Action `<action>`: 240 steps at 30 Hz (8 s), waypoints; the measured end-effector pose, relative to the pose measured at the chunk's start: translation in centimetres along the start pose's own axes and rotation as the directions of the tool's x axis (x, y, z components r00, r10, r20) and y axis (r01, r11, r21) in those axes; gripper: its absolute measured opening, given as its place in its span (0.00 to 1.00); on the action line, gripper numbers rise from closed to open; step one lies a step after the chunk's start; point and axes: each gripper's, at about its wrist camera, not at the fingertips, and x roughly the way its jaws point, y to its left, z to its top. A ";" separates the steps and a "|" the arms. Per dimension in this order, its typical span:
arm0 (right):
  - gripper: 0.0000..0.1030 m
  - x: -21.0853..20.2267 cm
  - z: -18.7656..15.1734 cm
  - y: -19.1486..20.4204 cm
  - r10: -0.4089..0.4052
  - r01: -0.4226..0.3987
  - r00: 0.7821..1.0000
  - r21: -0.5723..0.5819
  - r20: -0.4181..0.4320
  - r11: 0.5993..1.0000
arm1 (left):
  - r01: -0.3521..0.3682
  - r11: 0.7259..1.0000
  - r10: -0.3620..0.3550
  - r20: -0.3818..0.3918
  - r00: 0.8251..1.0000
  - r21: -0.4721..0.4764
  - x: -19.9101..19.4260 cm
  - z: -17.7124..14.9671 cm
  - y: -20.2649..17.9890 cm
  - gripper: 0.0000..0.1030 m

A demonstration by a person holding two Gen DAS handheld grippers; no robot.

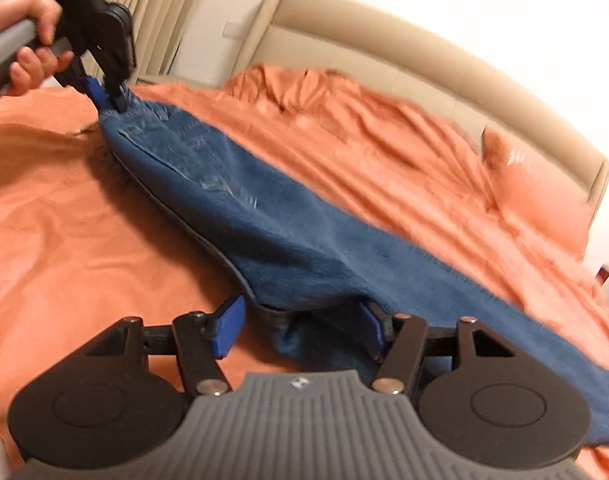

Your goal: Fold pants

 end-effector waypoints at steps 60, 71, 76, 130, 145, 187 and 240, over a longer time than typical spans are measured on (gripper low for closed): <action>0.00 20.6 4.4 -18.0 0.278 -0.165 0.928 0.395 -0.249 0.904 | 0.199 0.806 -0.175 -0.096 0.980 0.557 12.3 -3.4 -21.1 0.25; 0.00 22.3 6.2 -19.9 0.254 -0.127 0.937 0.445 -0.239 0.886 | 0.149 0.874 -0.139 -0.056 0.989 0.463 11.8 -1.7 -21.7 0.23; 0.23 17.0 6.4 -24.0 0.199 -0.079 0.960 0.489 -0.198 0.869 | 0.128 0.850 -0.137 -0.019 0.990 0.511 7.2 -1.7 -22.4 0.26; 0.09 -8.3 -16.2 -58.8 -0.163 0.174 0.980 0.903 -0.117 0.393 | 0.336 0.717 -0.348 -0.105 0.932 0.611 4.5 -12.3 -43.1 0.29; 0.09 -7.2 4.4 -43.8 -0.049 -0.093 0.984 0.720 0.174 0.688 | 0.374 0.872 -0.374 -0.064 0.925 0.315 -3.5 -9.8 -26.2 0.29; 0.44 -3.0 -11.3 -33.4 -0.003 0.239 0.910 0.517 -0.415 0.822 | 0.558 0.814 -0.503 -0.282 0.817 0.165 7.1 -12.7 -28.2 0.18; 0.00 9.1 -7.8 -38.6 -0.073 0.212 0.971 0.675 -0.228 0.706 | 0.464 0.809 -0.438 -0.156 0.885 0.361 5.1 -12.5 -29.6 0.09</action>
